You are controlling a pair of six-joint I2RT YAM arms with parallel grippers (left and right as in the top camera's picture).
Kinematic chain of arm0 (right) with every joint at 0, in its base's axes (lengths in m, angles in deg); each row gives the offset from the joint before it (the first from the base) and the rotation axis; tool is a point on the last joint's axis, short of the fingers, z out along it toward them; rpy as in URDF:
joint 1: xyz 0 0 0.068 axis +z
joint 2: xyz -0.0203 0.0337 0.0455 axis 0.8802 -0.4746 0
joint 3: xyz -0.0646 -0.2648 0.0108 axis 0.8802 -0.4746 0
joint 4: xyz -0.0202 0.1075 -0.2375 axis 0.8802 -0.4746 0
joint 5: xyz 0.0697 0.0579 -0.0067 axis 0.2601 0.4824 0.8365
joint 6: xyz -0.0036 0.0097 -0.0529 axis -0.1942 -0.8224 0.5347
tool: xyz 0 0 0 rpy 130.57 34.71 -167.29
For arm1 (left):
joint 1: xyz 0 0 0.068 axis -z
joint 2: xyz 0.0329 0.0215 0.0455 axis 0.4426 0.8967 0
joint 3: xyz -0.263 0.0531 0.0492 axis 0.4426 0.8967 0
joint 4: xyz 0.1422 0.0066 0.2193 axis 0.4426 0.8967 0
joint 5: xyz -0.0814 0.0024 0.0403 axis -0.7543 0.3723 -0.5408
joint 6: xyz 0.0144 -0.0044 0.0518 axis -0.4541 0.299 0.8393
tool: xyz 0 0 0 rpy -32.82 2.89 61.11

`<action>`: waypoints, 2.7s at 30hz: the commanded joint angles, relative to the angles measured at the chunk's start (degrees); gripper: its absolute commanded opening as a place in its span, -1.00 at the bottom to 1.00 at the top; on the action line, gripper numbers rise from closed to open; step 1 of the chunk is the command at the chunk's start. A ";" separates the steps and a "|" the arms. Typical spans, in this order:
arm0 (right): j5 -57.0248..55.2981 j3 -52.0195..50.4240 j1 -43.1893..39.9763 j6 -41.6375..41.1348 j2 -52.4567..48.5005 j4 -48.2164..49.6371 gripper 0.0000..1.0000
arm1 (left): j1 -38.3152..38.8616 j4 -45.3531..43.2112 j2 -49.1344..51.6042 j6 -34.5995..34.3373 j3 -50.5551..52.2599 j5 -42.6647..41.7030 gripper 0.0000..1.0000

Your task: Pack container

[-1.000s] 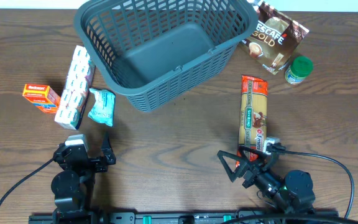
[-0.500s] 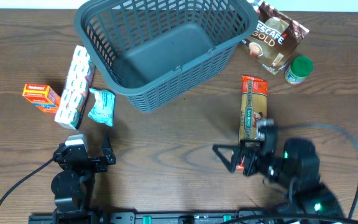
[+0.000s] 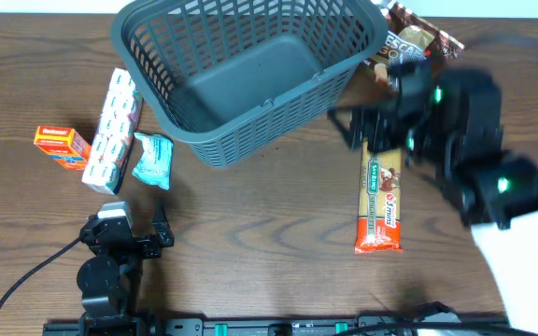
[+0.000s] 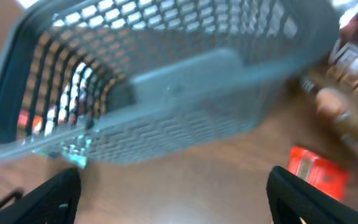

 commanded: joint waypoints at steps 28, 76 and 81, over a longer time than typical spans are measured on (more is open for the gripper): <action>-16.09 50.93 -0.61 11.52 -44.85 -26.99 -0.98 | -0.31 0.35 -0.35 0.76 1.27 0.26 0.97; -14.23 51.45 9.66 8.04 -43.71 -48.96 -0.98 | -0.31 0.35 -0.35 0.76 1.27 0.26 0.97; -14.19 51.45 9.66 8.02 -43.65 -48.94 -0.98 | -0.31 0.35 -0.35 0.76 1.27 0.26 0.97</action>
